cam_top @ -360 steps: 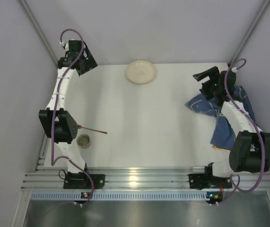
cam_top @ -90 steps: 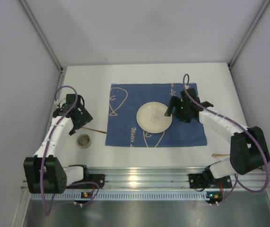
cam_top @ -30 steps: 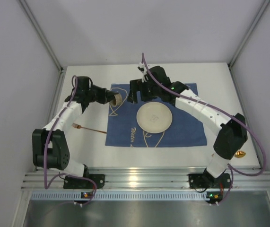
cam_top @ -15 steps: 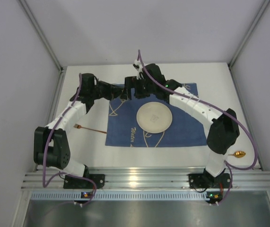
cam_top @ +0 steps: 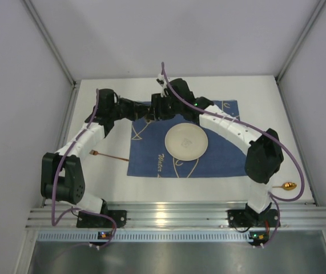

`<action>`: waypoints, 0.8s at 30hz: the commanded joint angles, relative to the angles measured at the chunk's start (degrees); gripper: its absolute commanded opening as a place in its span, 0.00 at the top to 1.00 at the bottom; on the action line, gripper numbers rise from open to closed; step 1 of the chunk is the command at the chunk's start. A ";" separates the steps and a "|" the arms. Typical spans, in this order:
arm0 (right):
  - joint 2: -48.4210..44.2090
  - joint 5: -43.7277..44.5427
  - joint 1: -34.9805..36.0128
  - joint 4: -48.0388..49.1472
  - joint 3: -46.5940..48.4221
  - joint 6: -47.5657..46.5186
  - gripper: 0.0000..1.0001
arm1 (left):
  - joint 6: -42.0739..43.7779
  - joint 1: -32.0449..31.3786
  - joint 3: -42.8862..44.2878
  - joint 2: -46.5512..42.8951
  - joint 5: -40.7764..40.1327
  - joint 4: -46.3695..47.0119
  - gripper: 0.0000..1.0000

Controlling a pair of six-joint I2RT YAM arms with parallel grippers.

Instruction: Set the dinner table for one person

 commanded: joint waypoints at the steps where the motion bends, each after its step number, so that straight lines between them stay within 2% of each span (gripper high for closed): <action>1: 0.40 2.97 -0.03 1.81 2.39 0.99 0.73 | -4.08 -0.24 0.31 -1.18 5.68 3.58 1.00; 3: 0.22 3.41 -0.03 1.81 2.56 0.99 0.83 | -3.20 -0.24 -0.03 -1.09 6.29 2.17 1.00; 5: -0.21 3.68 -0.03 1.89 2.48 1.16 0.87 | -2.15 -0.15 -0.48 -0.74 6.91 1.64 1.00; 7: -0.39 4.12 -0.03 1.81 2.30 1.51 0.94 | -0.83 -0.07 -0.30 0.14 8.14 0.94 0.80; 9: -0.57 4.29 -0.03 1.81 1.69 1.87 1.00 | 1.89 0.02 0.57 0.58 8.49 0.06 0.64; 10: -0.74 4.47 -0.03 1.81 0.99 2.13 1.00 | 2.94 0.11 1.01 0.93 8.41 -2.03 0.52; 16: -1.62 5.43 -0.03 1.90 -2.00 2.48 1.00 | 11.47 1.51 2.42 1.55 7.09 -11.36 0.34; 21: -2.67 7.10 -0.73 1.72 -3.94 2.48 1.00 | 16.57 3.45 2.86 0.94 6.39 -15.76 0.27; 23: -3.38 7.19 -2.48 1.81 -5.95 2.83 1.00 | 20.94 5.11 5.22 0.58 4.55 -21.80 0.10; 24: -3.81 6.85 -3.36 1.89 -6.66 2.83 1.00 | 22.80 5.90 6.28 0.49 3.84 -24.53 0.08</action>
